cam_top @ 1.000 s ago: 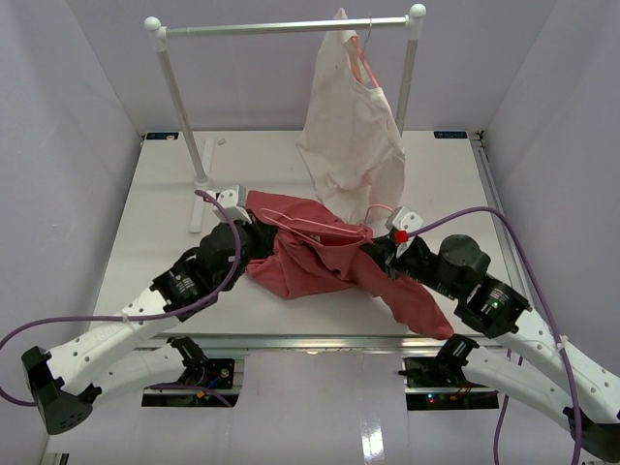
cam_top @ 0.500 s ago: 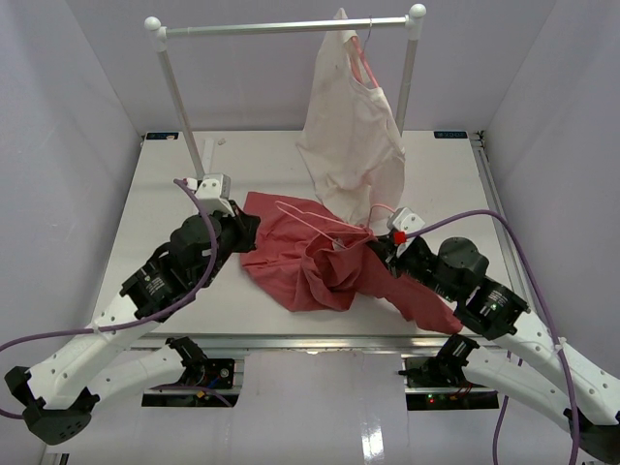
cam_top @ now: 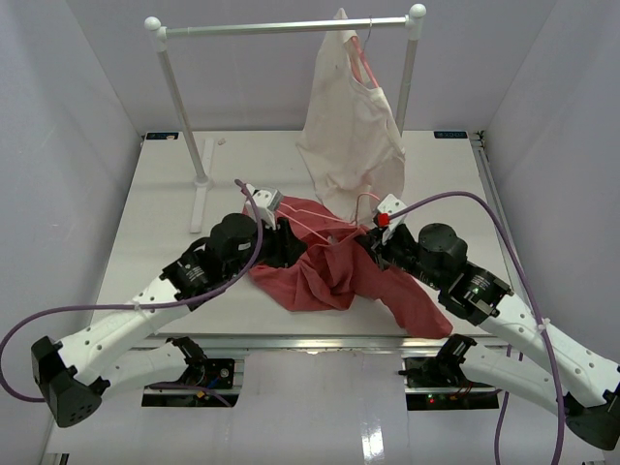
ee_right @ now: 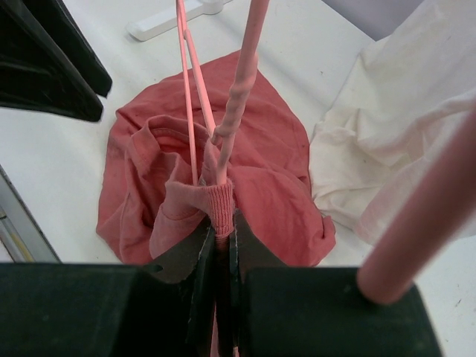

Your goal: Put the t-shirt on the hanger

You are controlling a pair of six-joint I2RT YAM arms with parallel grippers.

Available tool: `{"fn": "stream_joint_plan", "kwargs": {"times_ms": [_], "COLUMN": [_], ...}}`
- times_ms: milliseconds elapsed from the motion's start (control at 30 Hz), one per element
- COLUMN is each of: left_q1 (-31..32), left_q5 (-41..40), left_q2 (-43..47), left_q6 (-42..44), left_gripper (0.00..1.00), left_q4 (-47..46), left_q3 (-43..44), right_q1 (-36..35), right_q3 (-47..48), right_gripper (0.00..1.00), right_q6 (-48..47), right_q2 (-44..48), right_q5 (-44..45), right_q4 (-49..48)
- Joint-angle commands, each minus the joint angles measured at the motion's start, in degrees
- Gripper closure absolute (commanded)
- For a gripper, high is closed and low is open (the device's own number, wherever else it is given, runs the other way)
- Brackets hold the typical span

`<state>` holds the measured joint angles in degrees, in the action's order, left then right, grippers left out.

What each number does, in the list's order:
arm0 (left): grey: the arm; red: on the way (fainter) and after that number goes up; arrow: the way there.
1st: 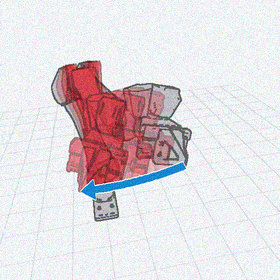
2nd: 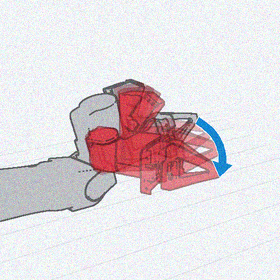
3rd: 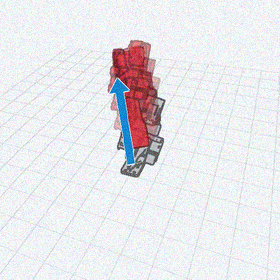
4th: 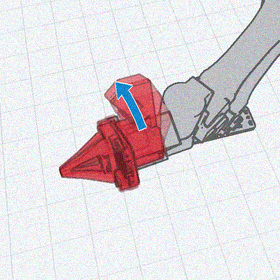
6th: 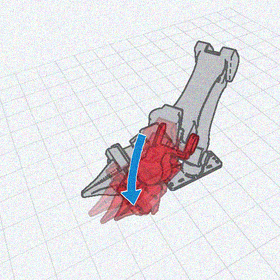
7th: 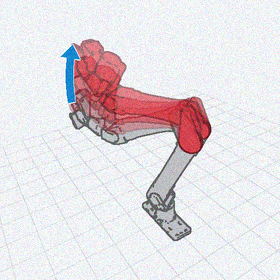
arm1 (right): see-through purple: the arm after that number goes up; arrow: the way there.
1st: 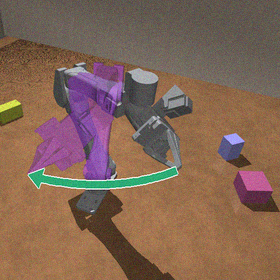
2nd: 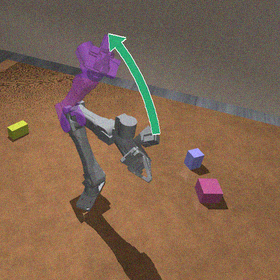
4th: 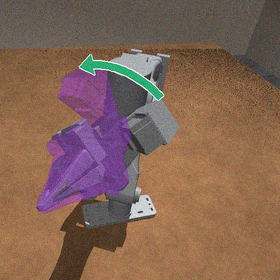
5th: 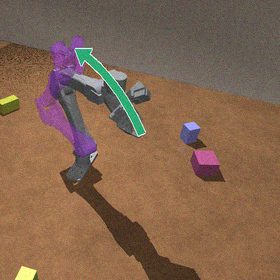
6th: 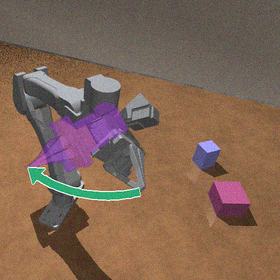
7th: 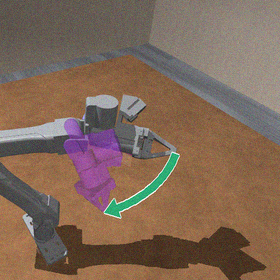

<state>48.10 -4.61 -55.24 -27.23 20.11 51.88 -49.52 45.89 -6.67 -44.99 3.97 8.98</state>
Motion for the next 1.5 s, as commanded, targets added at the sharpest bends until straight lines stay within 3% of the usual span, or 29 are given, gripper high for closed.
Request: {"fn": "stream_joint_plan", "kwargs": {"times_ms": [0,533,1000,1067,1133,1167,1300,1467], "left_q1": [-0.1,0.1,0.0,-0.1,-0.2,-0.2,-0.4,-4.5], "left_q5": [2.2,-14.9,-17.8,-20.0,-20.5,-20.1,-17.5,-17.7], "left_q2": [-2.9,-10.2,-11.3,-10.1,-8.3,-7.5,-4.2,1.0], "left_q6": [-2.4,-5.2,-4.6,-4.5,-3.7,-3.3,-1.2,0.6], "left_gripper": [0.48,0.50,0.52,0.70,0.95,0.99,1.00,1.00], "left_q4": [-3.5,-1.4,0.9,1.8,1.9,1.7,-0.8,4.0], "left_q3": [-0.9,-2.9,-1.5,-1.7,-2.1,-2.2,-3.4,-0.1], "right_q1": [0.0,-0.1,-0.1,-0.1,-0.1,-0.1,-0.1,-0.1], "right_q3": [2.2,2.6,2.3,2.2,2.0,1.7,1.3,-2.8], "right_gripper": [0.92,0.92,0.92,0.92,0.92,0.92,0.92,0.92], "right_q6": [1.6,1.9,2.1,1.9,1.6,1.5,0.8,-3.7], "right_q2": [0.8,4.1,4.4,4.6,5.1,5.3,6.0,11.1], "right_q5": [1.1,0.5,-0.1,0.5,0.8,0.9,0.5,0.2], "right_q4": [-4.8,-4.1,-4.0,-3.7,-3.6,-3.6,-3.6,-5.0]}}
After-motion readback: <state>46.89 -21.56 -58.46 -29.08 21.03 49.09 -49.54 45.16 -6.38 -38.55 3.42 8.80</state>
